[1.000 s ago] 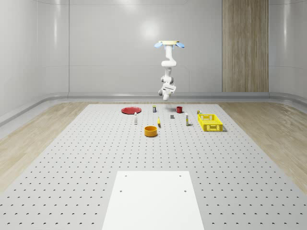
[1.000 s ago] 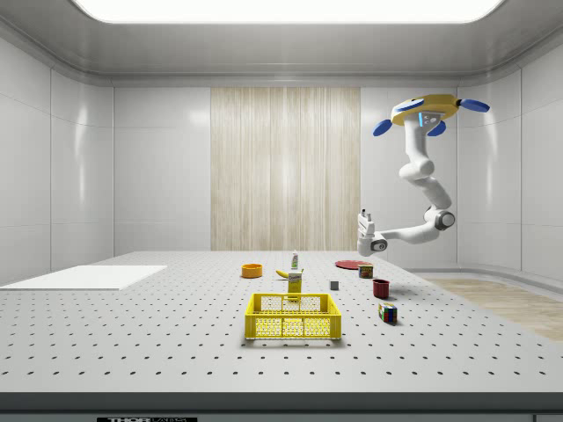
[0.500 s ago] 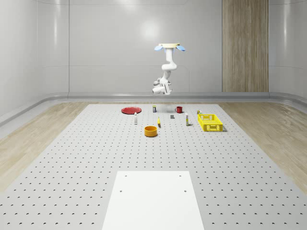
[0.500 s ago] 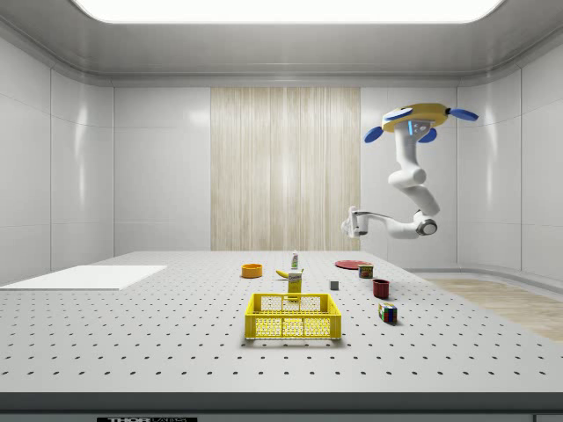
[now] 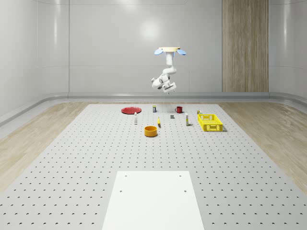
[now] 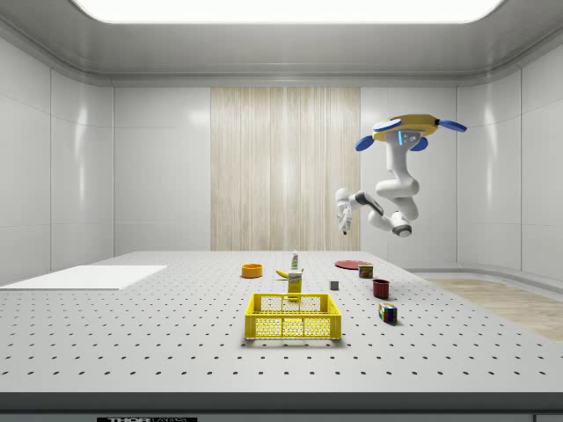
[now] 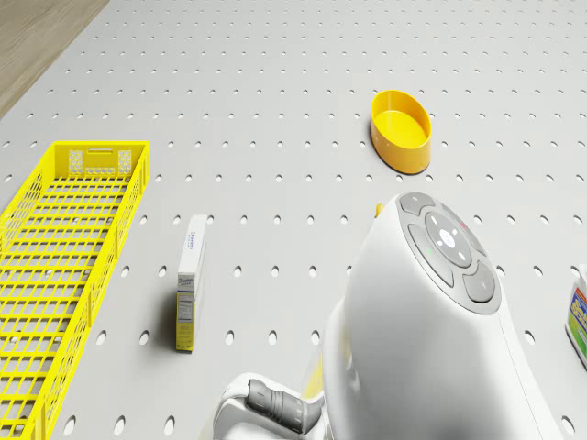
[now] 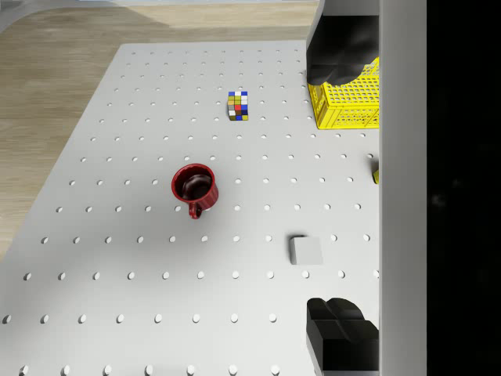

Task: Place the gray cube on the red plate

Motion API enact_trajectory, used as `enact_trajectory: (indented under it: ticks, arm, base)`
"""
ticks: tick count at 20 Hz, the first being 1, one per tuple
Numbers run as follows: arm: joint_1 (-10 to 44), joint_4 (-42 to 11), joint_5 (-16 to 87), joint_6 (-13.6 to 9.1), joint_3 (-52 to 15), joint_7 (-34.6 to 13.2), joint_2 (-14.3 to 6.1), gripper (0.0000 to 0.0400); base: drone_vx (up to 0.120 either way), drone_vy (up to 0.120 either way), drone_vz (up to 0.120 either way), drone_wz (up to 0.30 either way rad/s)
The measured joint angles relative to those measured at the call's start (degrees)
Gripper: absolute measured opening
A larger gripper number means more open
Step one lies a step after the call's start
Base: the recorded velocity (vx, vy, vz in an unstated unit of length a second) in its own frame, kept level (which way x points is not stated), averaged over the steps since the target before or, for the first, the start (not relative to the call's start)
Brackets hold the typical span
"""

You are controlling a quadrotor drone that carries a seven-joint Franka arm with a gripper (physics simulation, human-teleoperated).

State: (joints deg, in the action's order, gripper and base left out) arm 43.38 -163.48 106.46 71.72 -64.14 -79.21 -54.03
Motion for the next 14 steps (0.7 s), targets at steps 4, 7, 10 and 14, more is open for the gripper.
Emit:
enact_trajectory:
  ticks: [4,7,10,14]
  arm:
    - [7.5,-1.74,4.99,-3.34,-3.73,-4.93,-2.43,0.04]
    - [10.94,-2.21,6.51,-4.52,-5.39,-7.2,-3.93,0.04]
    - [13.15,-2.39,7.08,-4.94,-6.49,-8.7,-5.22,0.04]
    - [14.98,-2.45,7.11,-4.74,-7.5,-10.02,-6.72,0.04]
  base:
    - [0.12,0.0,-0.12,0.0]
    - [0.12,0.0,-0.12,0.0]
    - [0.04,0.0,-0.12,0.0]
    - [0.03,0.0,-0.12,0.0]
